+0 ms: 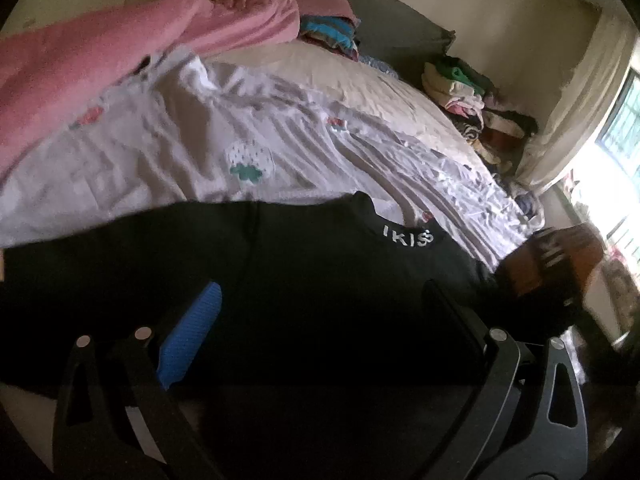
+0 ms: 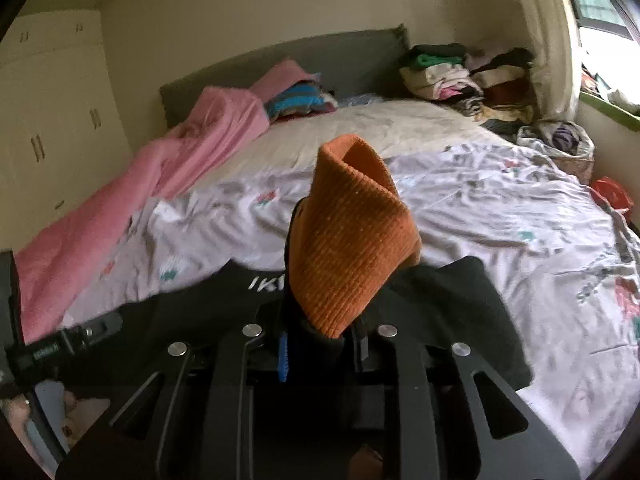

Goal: Fold small clothes
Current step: 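Carry the sleeve across the shirt body toward the left gripper and release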

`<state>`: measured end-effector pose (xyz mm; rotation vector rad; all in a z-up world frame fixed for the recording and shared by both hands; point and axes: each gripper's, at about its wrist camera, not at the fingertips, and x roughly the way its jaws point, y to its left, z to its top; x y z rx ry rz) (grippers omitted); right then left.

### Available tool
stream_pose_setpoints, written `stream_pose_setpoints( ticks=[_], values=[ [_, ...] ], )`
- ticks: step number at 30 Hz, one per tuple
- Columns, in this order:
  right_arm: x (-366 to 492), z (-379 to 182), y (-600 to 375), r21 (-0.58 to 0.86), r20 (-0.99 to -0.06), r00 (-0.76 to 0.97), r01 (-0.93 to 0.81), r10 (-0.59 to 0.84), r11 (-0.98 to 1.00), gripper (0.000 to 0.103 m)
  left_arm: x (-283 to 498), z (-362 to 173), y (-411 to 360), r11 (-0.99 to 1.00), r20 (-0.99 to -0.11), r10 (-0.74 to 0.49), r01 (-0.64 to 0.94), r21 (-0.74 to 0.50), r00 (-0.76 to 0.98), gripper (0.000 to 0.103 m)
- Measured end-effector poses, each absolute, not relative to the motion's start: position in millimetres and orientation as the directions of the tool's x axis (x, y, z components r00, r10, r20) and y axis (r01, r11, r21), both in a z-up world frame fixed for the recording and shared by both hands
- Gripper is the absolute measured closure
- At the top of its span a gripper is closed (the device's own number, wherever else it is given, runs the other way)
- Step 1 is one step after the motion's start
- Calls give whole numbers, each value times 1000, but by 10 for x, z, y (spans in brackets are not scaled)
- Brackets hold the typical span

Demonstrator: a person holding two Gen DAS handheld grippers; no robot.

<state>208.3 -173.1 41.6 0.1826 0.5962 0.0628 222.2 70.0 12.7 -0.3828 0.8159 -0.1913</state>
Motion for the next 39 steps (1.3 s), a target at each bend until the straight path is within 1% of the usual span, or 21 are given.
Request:
stream_pose_setpoints(
  ticks=[3,7,8,9,11,14,18,20,22,25,26,27,29,30,31,33,34,39],
  values=[
    [2153,268,-1543,178,-583,802,-35,134,983,80,2247,33,782,885,-665,-356,9,-465,656,9],
    [2189,74,-1372,197,-619,764,-76,184,978,71,2285,-86,821,836,-648,-431,9,-548,627,9],
    [2178,45,-1337,201,-623,757,-87,196,976,67,2289,-106,821,828,-644,-444,9,-561,623,9],
    [2147,17,-1297,209,-626,747,-112,221,971,59,2290,-123,817,824,-642,-450,11,-567,621,9],
    [2088,3,-1250,216,-623,741,-144,250,966,57,2294,-159,804,809,-636,-474,15,-588,608,10],
    [1952,33,-1224,212,-611,744,-176,271,961,54,2290,-230,763,778,-624,-523,26,-627,581,15],
    [1794,67,-1335,235,-613,736,-178,288,956,53,2282,-269,649,772,-625,-552,56,-633,552,29],
    [1727,70,-1389,232,-617,734,-174,282,957,52,2287,-297,586,767,-627,-570,71,-638,531,32],
    [1664,77,-1464,236,-620,733,-166,280,957,52,2288,-353,502,782,-649,-563,75,-619,512,41],
    [1595,90,-1586,242,-624,734,-143,267,960,52,2313,-449,380,778,-660,-577,77,-623,481,43],
    [1594,99,-1622,240,-624,737,-137,261,961,52,2314,-469,333,779,-662,-579,82,-622,477,44],
    [1582,108,-1664,238,-622,742,-127,252,963,52,2310,-477,269,780,-661,-581,95,-618,475,48],
    [1562,136,-1785,244,-616,753,-97,231,965,52,2339,-498,181,788,-668,-576,103,-606,472,49],
    [1548,148,-1830,243,-613,758,-87,222,966,52,2351,-513,135,790,-669,-576,112,-602,470,57],
    [1548,156,-1873,243,-611,762,-78,215,967,52,2362,-525,104,794,-672,-571,111,-597,471,72],
    [1528,176,-1976,243,-608,769,-57,198,968,52,2390,-541,54,803,-675,-560,115,-584,480,88],
    [1524,181,-2017,241,-608,771,-47,189,969,52,2390,-535,43,806,-673,-558,123,-579,485,93],
    [1515,185,-2227,240,-609,780,11,142,971,52,2352,-245,42,798,-616,-572,195,-570,541,97]
  ],
)
